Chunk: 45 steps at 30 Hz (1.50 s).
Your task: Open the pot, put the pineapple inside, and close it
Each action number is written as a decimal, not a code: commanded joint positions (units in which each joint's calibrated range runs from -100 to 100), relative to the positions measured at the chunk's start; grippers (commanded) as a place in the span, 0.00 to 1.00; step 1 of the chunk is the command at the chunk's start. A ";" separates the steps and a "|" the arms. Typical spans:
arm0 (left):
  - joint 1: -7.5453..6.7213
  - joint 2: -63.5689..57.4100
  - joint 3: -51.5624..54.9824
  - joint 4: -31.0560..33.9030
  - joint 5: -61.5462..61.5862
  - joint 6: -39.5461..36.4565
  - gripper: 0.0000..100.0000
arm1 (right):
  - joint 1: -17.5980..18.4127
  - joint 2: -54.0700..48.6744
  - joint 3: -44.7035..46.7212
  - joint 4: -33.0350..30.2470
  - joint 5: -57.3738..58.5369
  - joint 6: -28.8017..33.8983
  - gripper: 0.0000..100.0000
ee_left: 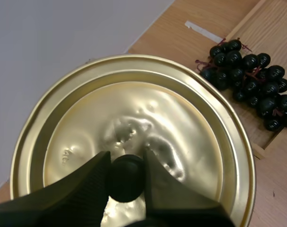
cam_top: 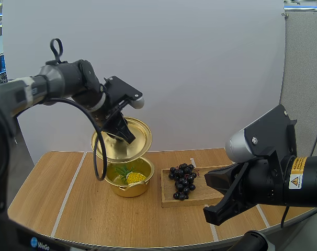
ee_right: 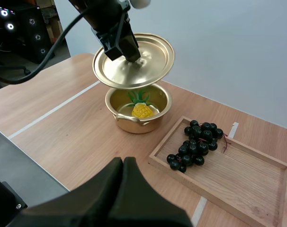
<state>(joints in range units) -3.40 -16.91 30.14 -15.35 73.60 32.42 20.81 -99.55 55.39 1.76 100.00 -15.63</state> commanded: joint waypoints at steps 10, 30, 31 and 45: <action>-0.13 13.10 0.26 -4.23 -5.70 3.57 0.00 | -0.22 -0.45 -0.06 0.04 0.00 -0.40 0.00; -0.13 19.77 0.26 -4.23 -6.54 4.39 0.00 | -0.22 -0.45 -0.06 0.04 0.00 -0.40 0.00; -0.13 19.88 0.26 -4.23 -6.05 4.39 0.00 | -0.22 -0.45 -0.06 0.04 0.00 -0.40 0.00; -0.13 19.88 0.26 -4.23 -1.89 4.27 0.73 | -0.22 -0.45 -0.06 0.04 0.00 -0.40 0.00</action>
<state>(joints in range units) -3.40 2.56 30.42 -18.69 68.43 36.53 20.81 -99.55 55.39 1.76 100.00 -15.63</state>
